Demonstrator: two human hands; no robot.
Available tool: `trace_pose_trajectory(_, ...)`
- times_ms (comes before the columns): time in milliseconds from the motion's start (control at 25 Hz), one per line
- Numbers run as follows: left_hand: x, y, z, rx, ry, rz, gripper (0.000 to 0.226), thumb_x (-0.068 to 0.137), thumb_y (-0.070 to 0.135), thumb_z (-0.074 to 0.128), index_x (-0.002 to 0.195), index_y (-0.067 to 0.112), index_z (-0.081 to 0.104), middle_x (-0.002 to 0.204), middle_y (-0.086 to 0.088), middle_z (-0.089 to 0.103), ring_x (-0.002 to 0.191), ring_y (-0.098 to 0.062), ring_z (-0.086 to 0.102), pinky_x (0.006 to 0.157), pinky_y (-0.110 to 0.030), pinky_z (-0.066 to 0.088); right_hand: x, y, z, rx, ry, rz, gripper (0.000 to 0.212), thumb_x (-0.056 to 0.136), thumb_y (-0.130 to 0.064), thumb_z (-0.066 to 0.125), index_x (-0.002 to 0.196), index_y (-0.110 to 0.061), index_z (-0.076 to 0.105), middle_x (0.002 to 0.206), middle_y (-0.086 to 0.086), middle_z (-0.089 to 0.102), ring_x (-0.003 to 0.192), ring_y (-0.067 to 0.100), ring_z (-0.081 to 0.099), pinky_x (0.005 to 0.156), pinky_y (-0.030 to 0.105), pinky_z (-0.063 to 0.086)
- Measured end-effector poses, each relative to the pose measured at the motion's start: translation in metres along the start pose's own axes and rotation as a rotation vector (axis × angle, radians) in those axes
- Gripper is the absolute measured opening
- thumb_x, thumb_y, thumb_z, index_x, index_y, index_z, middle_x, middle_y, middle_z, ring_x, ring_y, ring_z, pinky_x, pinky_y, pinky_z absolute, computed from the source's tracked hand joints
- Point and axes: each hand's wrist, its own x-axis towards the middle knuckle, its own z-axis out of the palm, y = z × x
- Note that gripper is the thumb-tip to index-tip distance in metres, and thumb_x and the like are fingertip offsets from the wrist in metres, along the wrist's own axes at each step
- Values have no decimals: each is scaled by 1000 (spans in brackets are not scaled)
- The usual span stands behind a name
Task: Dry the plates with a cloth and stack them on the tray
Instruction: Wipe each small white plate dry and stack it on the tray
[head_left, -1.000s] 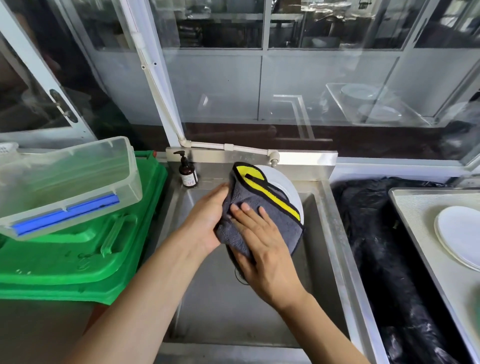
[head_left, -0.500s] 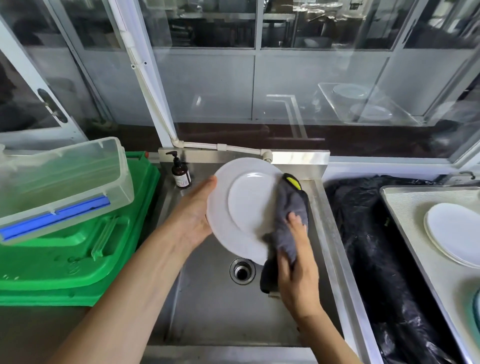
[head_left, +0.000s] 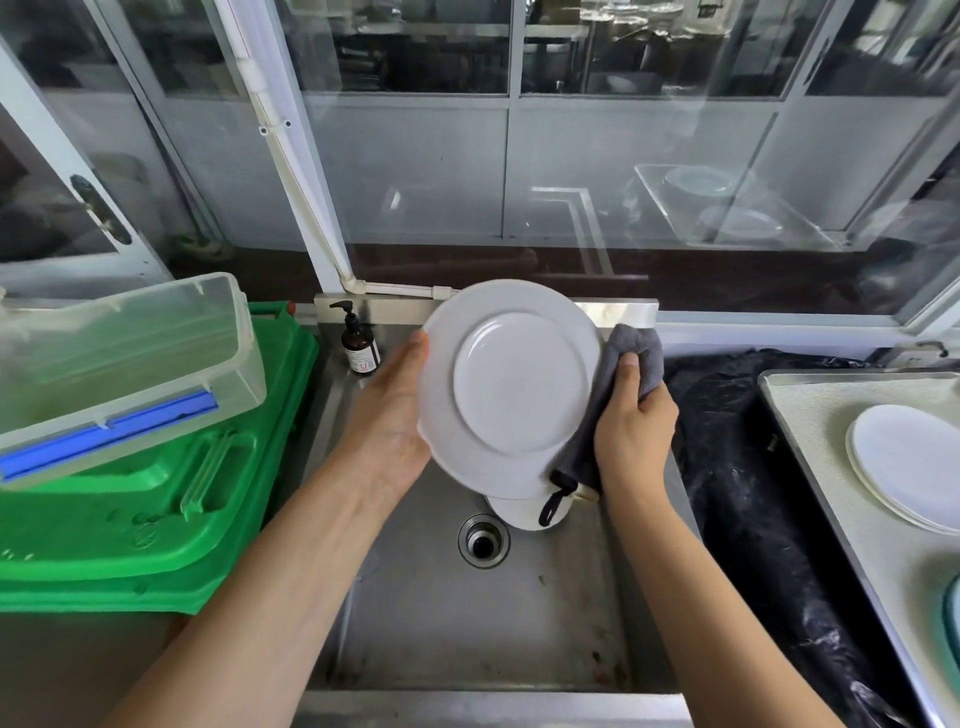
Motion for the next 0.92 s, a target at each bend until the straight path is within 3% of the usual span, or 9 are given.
trace_pose_trajectory(160,-2,-5,4,-38,63,53,38,103,31,54,135,11,60,132,-15,66,125,-33,60,108,-54,46,-23,5,9,87,65,170,45,106,-49,40,120,-17,68,99,-9,70,95,7,67,79,25,51)
trace_pose_trajectory(240,-1,-5,5,-59,93,69,37,103,31,54,134,11,61,124,-10,70,113,-27,66,101,-47,53,-41,11,15,117,55,248,51,106,-53,36,131,-17,63,101,-14,67,96,5,65,78,24,48)
trace_pose_trajectory(360,1,-2,7,-54,108,74,41,103,29,57,138,8,56,112,-4,70,103,-22,64,90,-41,53,-58,22,20,134,-1,282,53,106,-56,34,136,-20,58,96,-23,62,85,-8,59,72,15,44)
trace_pose_trajectory(480,3,-3,2,-31,90,56,40,102,29,57,135,7,58,126,-13,68,109,-28,64,100,-51,50,-44,17,13,77,-12,242,50,106,-55,35,117,-17,64,91,-13,70,84,2,69,70,21,50)
trace_pose_trajectory(600,1,-2,1,19,49,39,38,101,30,58,133,10,62,130,-14,67,120,-32,64,106,-53,48,-15,4,2,-48,11,10,35,108,-46,38,122,-23,61,102,-14,67,103,6,64,86,22,45)
trace_pose_trajectory(720,1,2,1,62,-4,51,37,101,31,58,131,11,62,127,-12,69,116,-28,66,100,-46,53,-1,-5,0,-166,-124,-217,16,108,-41,42,110,-36,57,99,-21,66,100,-2,62,82,7,42)
trace_pose_trajectory(800,3,5,1,86,-18,79,34,100,31,59,128,12,64,118,-8,73,105,-23,69,88,-38,57,0,-6,1,-239,-239,-373,28,107,-37,45,130,-25,58,130,-9,66,128,9,56,105,18,42)
trace_pose_trajectory(840,4,3,3,108,-20,95,33,101,29,58,126,11,65,117,-9,73,104,-23,70,88,-36,57,-2,-9,3,-301,-302,-480,41,107,-34,47,145,-19,52,149,-3,55,142,12,45,117,26,33)
trace_pose_trajectory(920,6,-2,11,132,-2,123,25,101,24,57,118,7,67,122,-18,70,114,-33,66,101,-43,52,-10,-17,13,-401,-420,-728,55,105,-33,49,155,-12,41,162,1,37,152,16,30,127,34,19)
